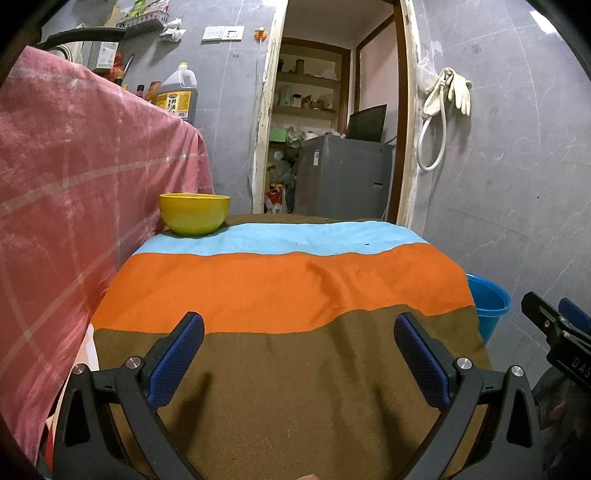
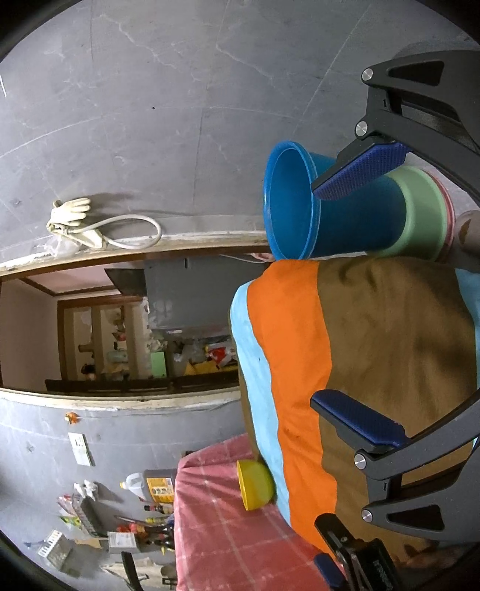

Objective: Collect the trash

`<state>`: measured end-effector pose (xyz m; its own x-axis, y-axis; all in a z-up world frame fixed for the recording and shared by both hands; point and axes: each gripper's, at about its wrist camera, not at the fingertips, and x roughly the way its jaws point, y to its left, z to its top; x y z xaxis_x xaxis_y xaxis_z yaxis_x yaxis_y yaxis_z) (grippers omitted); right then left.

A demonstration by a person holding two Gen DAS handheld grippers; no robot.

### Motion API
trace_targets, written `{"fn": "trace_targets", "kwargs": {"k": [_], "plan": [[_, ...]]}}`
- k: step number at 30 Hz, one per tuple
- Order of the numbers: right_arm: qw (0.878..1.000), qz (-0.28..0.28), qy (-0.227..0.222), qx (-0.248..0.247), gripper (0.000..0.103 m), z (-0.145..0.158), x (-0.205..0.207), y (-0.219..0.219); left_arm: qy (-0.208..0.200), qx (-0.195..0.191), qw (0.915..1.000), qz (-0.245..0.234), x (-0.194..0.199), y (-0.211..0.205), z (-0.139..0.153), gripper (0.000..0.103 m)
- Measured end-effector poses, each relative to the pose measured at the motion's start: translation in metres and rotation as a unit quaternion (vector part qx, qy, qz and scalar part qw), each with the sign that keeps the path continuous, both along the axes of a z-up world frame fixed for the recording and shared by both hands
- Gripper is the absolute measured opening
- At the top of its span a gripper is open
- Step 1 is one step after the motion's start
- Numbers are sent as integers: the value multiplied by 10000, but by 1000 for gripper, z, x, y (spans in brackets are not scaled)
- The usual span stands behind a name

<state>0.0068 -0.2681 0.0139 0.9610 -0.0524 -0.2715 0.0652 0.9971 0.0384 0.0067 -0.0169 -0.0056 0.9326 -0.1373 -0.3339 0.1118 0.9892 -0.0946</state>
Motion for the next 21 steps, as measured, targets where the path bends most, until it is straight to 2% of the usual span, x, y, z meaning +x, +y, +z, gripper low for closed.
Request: {"fn": "trace_targets", "kwargs": {"k": [21], "plan": [[10000, 6, 5, -4, 103, 1, 0, 0, 20, -4, 10000, -4, 0, 0, -2, 101]]}}
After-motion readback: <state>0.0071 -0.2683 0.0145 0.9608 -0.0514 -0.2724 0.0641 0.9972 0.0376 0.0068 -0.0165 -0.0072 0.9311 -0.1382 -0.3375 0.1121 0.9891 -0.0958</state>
